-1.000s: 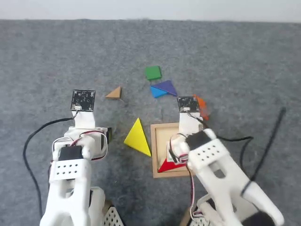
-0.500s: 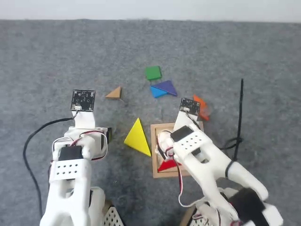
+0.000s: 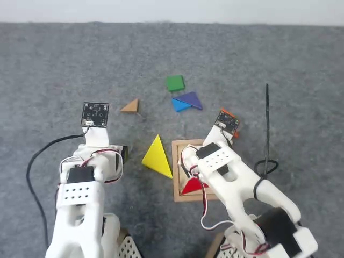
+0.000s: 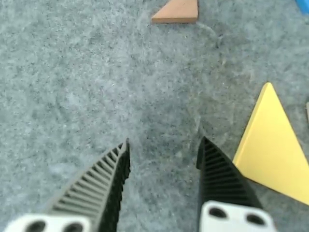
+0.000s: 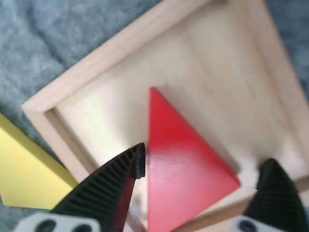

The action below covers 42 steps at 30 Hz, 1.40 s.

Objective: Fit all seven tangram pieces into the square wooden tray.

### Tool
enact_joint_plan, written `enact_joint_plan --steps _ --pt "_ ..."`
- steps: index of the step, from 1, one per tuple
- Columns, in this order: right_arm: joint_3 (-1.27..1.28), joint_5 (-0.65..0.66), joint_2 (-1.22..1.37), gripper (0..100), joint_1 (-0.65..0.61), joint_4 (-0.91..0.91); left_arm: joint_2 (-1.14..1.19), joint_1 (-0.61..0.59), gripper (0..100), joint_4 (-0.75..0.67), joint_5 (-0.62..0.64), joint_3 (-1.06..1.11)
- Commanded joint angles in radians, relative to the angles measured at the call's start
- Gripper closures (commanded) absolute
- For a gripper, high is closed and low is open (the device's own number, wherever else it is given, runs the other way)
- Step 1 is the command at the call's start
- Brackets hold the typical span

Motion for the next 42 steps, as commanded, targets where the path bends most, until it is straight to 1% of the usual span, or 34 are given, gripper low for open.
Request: enact_joint_plan --steps 1,5,11,18,30,32,34,36,39,42 --pt "-0.044 -0.009 0.008 78.6 0.035 -0.044 -0.023 -0.005 78 -0.02 -0.009 0.002" --pt "-0.044 -0.009 0.008 80.7 0.077 -0.044 -0.023 -0.005 78 -0.02 -0.009 0.002" --pt "-0.057 -0.006 0.008 80.8 0.076 -0.028 -0.023 -0.005 78 -0.02 -0.009 0.002" --pt "-0.186 0.032 0.013 81.1 0.074 0.156 -0.023 -0.005 78 -0.02 -0.009 0.002" --pt "-0.192 0.034 0.008 81.2 0.079 0.148 -0.023 -0.005 78 -0.02 -0.009 0.002" --pt "-0.193 0.034 0.008 84.3 0.076 0.145 -0.023 -0.005 78 -0.02 -0.009 0.002" --pt "-0.193 0.043 0.008 92.2 0.074 0.125 -0.023 -0.005 78 -0.02 -0.009 0.002" --pt "-0.193 0.089 0.018 99.6 0.082 0.104 -0.023 -0.005 78 -0.02 -0.009 0.002" --pt "-0.19 0.1 0.019 96.3 0.081 0.104 -0.023 -0.005 78 -0.018 -0.009 0.002" --pt "-0.192 0.103 0.008 97.8 0.082 0.105 -0.023 -0.005 78 -0.018 -0.009 0.002"
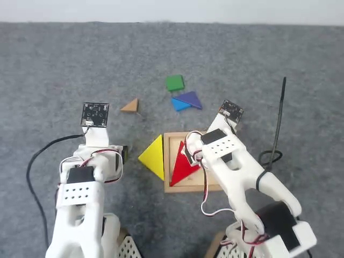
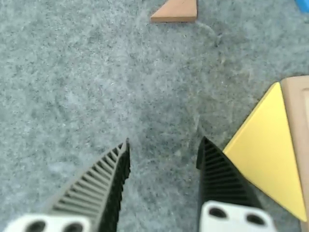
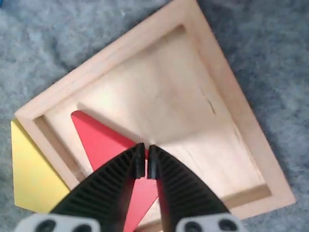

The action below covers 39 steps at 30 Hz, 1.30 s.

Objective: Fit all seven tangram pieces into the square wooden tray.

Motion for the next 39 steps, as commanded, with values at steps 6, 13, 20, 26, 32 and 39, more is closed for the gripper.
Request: enact_joint_plan --steps 6,13,20,26,32,39 --pt "-0.094 0.021 -0.019 99.1 0.022 -0.025 -0.023 -0.005 78 -0.018 -0.009 0.002" --pt "-0.275 0.107 -0.019 98.7 0.007 0.159 -0.023 -0.005 78 -0.017 -0.031 0.002" --pt "-0.232 0.12 -0.007 98.8 -0.12 0.237 -0.023 -0.005 78 -0.017 -0.031 0.002" --pt "-0.124 0.12 -0.005 99.1 -0.168 0.136 -0.023 -0.005 78 -0.017 -0.034 0.002" --pt "-0.011 0.132 -0.005 99.1 -0.154 0.062 -0.023 -0.005 78 -0.017 -0.034 0.002" --pt "0.031 0.272 0.019 99.1 0.039 -0.031 -0.023 -0.005 78 -0.017 -0.034 0.002"
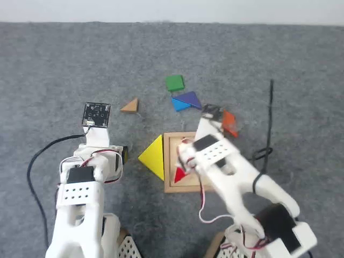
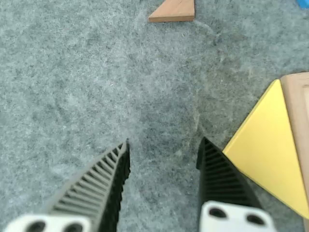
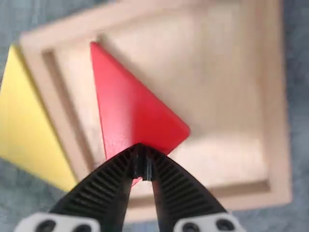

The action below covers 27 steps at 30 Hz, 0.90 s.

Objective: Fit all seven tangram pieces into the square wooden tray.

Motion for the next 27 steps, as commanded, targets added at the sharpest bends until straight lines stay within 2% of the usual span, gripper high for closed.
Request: enact_joint_plan --steps 1,5,10,15,17,20,22,27 --pt "0.005 0.08 0.035 99.1 0.113 -0.048 -0.023 -0.005 78 -0.017 -0.008 0.002" --pt "0.005 0.129 0.051 99.1 0.151 -0.041 -0.023 -0.005 78 -0.017 -0.008 0.002" --pt "-0.009 0.186 0.005 98.9 0.12 -0.038 -0.023 -0.005 78 -0.017 -0.008 0.004" --pt "-0.118 0.193 -0.091 98.8 0.09 0.094 -0.023 -0.005 78 -0.017 -0.009 0.004" --pt "-0.175 0.166 -0.125 98.8 0.056 0.163 -0.023 -0.005 78 -0.017 -0.009 0.004" --pt "-0.226 0.058 -0.13 98.3 -0.041 0.234 -0.023 -0.005 78 -0.017 -0.009 0.004" --pt "-0.232 -0.009 -0.096 92.8 -0.093 0.222 -0.023 -0.005 78 -0.017 -0.009 0.004" --pt "-0.238 -0.155 0.048 63.6 -0.12 0.11 -0.023 -0.005 78 -0.017 -0.008 0.004"
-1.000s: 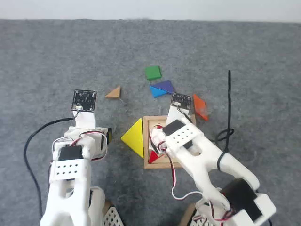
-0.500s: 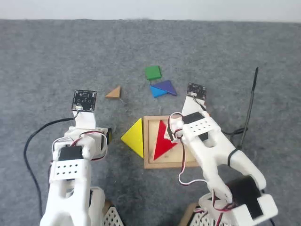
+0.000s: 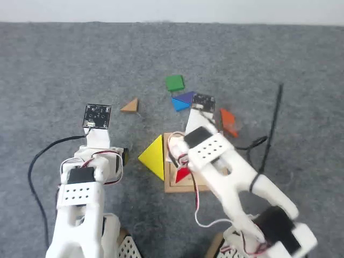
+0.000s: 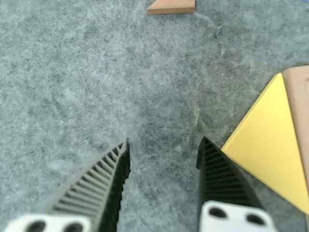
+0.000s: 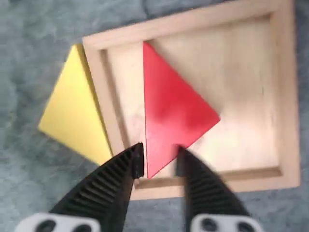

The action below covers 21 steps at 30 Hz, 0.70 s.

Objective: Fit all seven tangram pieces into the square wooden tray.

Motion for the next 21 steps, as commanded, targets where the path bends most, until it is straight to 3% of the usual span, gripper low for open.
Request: enact_joint_plan --steps 1,6,21 --pt "-0.071 -0.107 0.084 59.4 -0.005 -0.076 -0.023 -0.005 78 -0.017 -0.008 -0.012" --pt "-0.169 -0.198 0.228 57.9 0.008 -0.097 -0.023 -0.005 78 -0.017 -0.006 -0.012" --pt "-0.267 -0.109 0.4 60.2 0.088 -0.094 -0.023 -0.005 78 -0.015 -0.009 -0.012"
